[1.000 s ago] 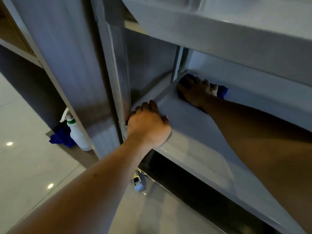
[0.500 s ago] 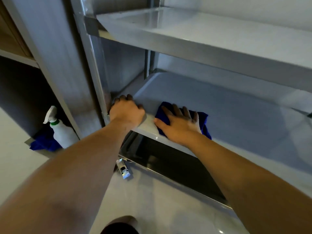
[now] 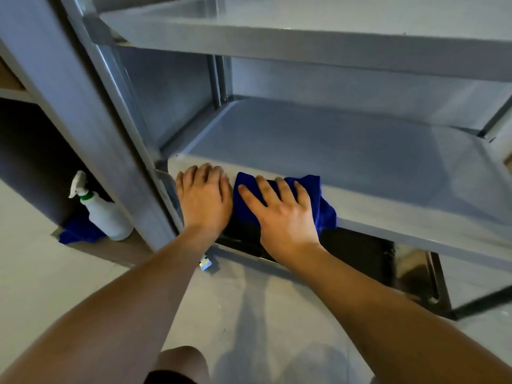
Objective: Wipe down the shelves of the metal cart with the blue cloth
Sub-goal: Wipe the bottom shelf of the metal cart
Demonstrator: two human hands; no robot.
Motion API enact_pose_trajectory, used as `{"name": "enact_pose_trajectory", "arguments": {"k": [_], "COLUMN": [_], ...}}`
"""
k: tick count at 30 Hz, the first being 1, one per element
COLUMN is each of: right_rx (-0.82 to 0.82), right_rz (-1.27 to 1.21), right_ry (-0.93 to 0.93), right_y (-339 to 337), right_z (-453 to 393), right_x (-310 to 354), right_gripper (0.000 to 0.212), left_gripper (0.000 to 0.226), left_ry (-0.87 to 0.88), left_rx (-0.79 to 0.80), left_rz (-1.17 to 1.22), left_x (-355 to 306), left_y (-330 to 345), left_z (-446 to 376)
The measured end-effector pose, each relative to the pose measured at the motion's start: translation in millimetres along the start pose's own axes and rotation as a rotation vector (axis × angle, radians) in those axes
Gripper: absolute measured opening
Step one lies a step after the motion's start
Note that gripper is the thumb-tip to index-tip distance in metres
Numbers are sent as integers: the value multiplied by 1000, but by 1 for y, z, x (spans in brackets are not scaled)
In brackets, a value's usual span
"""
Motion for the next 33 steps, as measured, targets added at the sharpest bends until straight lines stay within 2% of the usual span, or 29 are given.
{"name": "enact_pose_trajectory", "arguments": {"k": [3, 5, 7, 10, 14, 16, 19, 22, 27, 29, 32, 33], "right_rx": [-56, -67, -61, -45, -99, -78, -44, -94, -235, -156, 121, 168], "right_rz": [43, 87, 89, 10, -139, -167, -169, -105, -145, -171, -186, -179], "right_ry": [-72, -156, -222, -212, -86, -27, 97, 255, 528, 558, 474, 443], "right_y": [9, 25, 47, 78, 95, 102, 111, 110, 117, 142, 197, 209], "right_z": [30, 56, 86, 122, 151, 163, 183, 200, 217, 220, 228, 232], "right_x": [-7, -15, -26, -50, -93, -118, -161, -205, -262, -264, -242, -235], "right_gripper": [85, 80, 70, 69, 68, 74, 73, 75, 88, 89, 71, 64], "left_gripper": [30, 35, 35, 35, 37, 36, 33, 33, 32, 30, 30, 32], "left_ry": [102, 166, 255, 314, 361, 304, 234, 328, 454, 490, 461, 462], "left_rx": [-128, -134, -88, 50, 177, 198, 199, 234, 314, 329, 360, 378], "left_rz": [169, 214, 204, 188, 233, 280, 319, 268, 146, 144, 162, 155], "left_x": [-21, -29, -38, -54, -94, -116, -149, -186, -227, -234, -230, -228], "left_y": [2, 11, 27, 65, 123, 150, 186, 214, 243, 249, 259, 263], "left_z": [39, 63, 84, 104, 115, 117, 121, 129, 120, 118, 127, 132]}}
Point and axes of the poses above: each hand's wrist, its own z-axis away from the middle knuckle, its own y-axis out of the palm, x = y × z, the point moved 8 cm from there along -z, towards the middle knuckle, and after that the axes turned 9 degrees about x, right-handed, at the moved point
